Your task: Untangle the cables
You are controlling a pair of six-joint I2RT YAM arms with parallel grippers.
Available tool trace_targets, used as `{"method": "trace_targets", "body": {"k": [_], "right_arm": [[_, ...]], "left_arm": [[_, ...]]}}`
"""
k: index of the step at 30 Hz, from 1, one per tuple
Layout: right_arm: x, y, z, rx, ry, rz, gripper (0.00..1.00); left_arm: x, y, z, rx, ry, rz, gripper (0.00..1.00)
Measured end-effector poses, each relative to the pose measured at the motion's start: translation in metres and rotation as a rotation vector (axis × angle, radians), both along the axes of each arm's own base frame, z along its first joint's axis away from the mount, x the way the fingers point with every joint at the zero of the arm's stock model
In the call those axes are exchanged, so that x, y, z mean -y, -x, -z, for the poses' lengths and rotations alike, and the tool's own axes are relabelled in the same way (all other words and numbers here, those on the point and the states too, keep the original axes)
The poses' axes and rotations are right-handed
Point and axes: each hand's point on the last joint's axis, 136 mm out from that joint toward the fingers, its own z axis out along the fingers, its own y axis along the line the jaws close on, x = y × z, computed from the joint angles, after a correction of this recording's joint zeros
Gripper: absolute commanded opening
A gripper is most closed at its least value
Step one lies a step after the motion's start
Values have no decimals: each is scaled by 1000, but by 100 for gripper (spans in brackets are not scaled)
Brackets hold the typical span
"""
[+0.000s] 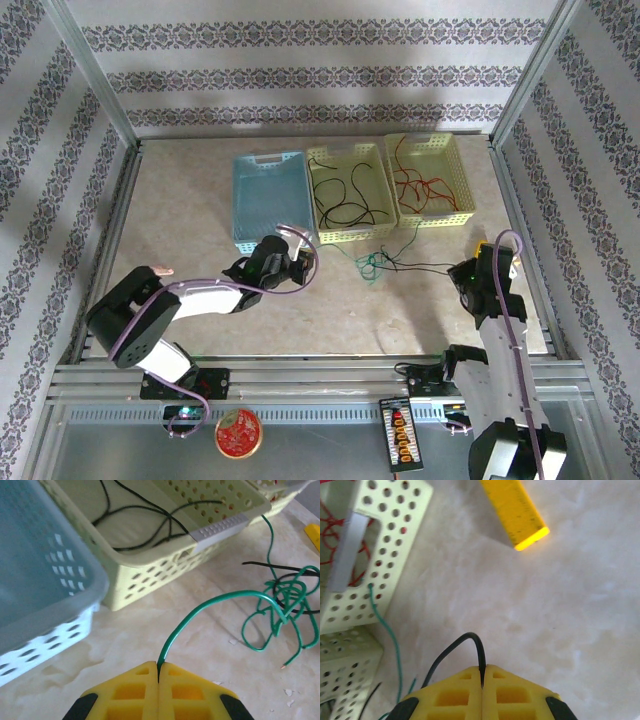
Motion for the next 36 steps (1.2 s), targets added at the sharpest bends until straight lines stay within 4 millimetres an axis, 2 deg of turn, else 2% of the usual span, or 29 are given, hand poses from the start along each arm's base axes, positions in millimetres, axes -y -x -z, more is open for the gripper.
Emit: {"method": "trace_targets", "body": {"k": [4, 11, 21, 25, 29, 32, 35, 36], "right_arm": [[11, 10, 6, -54, 38, 38, 6], [33, 15, 5, -114, 98, 82, 6], [63, 28, 9, -188, 175, 165, 6], [64, 24, 5, -179, 178, 162, 7], [53, 10, 1, -132, 139, 111, 9], [33, -7, -14, -43, 111, 26, 9], [11, -24, -57, 100, 125, -52, 10], [2, -30, -79, 166, 140, -82, 11]], "left_arm": [[-19, 0, -14, 43, 9, -64, 0], [-48, 6, -30, 85, 6, -147, 0], [-104, 4, -47, 137, -16, -333, 0], [-111, 5, -47, 136, -28, -352, 0], [-106, 7, -42, 121, -35, -323, 0], [-99, 9, -30, 85, -46, -284, 0], [-95, 10, -20, 54, -57, -260, 0], [-93, 10, -17, 46, -60, -253, 0]]}}
